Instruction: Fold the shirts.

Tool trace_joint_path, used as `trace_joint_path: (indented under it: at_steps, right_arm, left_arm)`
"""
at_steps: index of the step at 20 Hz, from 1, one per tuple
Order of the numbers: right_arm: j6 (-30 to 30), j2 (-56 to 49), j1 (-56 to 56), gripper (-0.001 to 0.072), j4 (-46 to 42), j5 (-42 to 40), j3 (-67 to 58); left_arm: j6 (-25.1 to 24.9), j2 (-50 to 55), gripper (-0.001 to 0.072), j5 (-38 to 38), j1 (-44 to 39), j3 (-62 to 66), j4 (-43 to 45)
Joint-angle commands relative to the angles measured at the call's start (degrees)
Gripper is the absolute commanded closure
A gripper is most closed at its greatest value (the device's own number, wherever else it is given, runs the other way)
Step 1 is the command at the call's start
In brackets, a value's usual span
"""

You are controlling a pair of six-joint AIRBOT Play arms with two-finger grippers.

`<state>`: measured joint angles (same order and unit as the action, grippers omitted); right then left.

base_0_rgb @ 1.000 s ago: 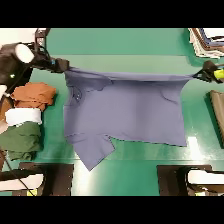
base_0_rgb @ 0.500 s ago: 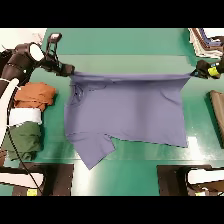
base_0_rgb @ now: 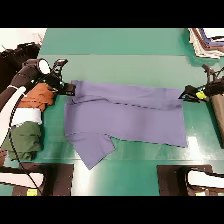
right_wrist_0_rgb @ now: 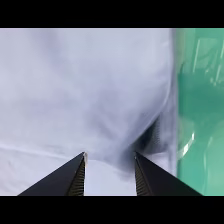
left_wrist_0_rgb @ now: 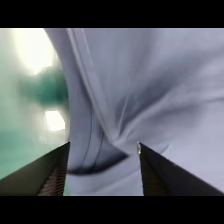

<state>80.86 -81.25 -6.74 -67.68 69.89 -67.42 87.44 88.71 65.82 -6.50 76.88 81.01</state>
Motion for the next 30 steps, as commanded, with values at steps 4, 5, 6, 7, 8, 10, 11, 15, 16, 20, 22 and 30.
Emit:
trace_joint_path:
  at_steps: [4,5,6,7,8,10,11,15,16,20,22,30]
  right_arm:
    - [-0.5,8.5,-1.6,0.0353,0.0,4.0,2.5]
    - [-0.5,10.6,-2.3,0.0353,0.0,4.3,2.5]
    - [-0.5,12.7,-3.1,0.0353,0.0,4.2,2.5]
    - [-0.5,14.6,-4.0,0.0353,0.1,4.0,2.5]
    - [-0.5,16.2,-4.7,0.0353,0.2,3.6,2.5]
    - [-0.5,18.3,-5.5,0.0353,0.3,2.9,2.4]
    - [-0.5,18.8,-5.4,0.0353,0.2,2.7,2.4]
    - [-0.5,18.8,-4.2,0.0353,0.6,2.5,2.4]
    - [-0.5,18.8,-3.5,0.0354,0.6,2.5,2.4]
    - [-0.5,18.8,-1.1,0.0353,0.6,2.3,2.4]
    - [-0.5,18.8,-0.8,0.0354,0.6,2.3,2.4]
    - [-0.3,22.1,-10.4,0.0353,-7.0,12.5,12.5]
  left_arm:
    - [2.0,-10.9,0.0219,8.5,-0.1,-10.2,0.3]
    - [3.0,-14.8,0.0219,8.4,-0.1,-15.3,-0.4]
    - [3.7,-19.3,0.0219,8.3,-0.1,-21.4,-1.5]
    - [4.6,-23.6,0.0219,8.1,-0.1,-27.0,-2.7]
    - [5.7,-28.2,0.0219,8.1,-0.1,-32.9,-4.2]
    - [7.6,-36.2,0.0219,7.9,-0.1,-42.5,-7.8]
    - [8.2,-39.8,0.0219,7.2,-0.1,-46.5,-10.6]
    - [7.7,-45.7,0.0219,2.9,-0.1,-55.7,-21.9]
    - [6.7,-45.6,0.0219,1.4,-0.1,-56.9,-23.3]
    - [6.5,-45.5,0.0220,-4.2,-0.1,-59.6,-25.9]
    - [5.6,-45.5,0.0221,-6.8,-0.1,-59.8,-26.1]
    - [0.1,-45.6,0.0685,-7.9,-0.1,-55.5,-31.2]
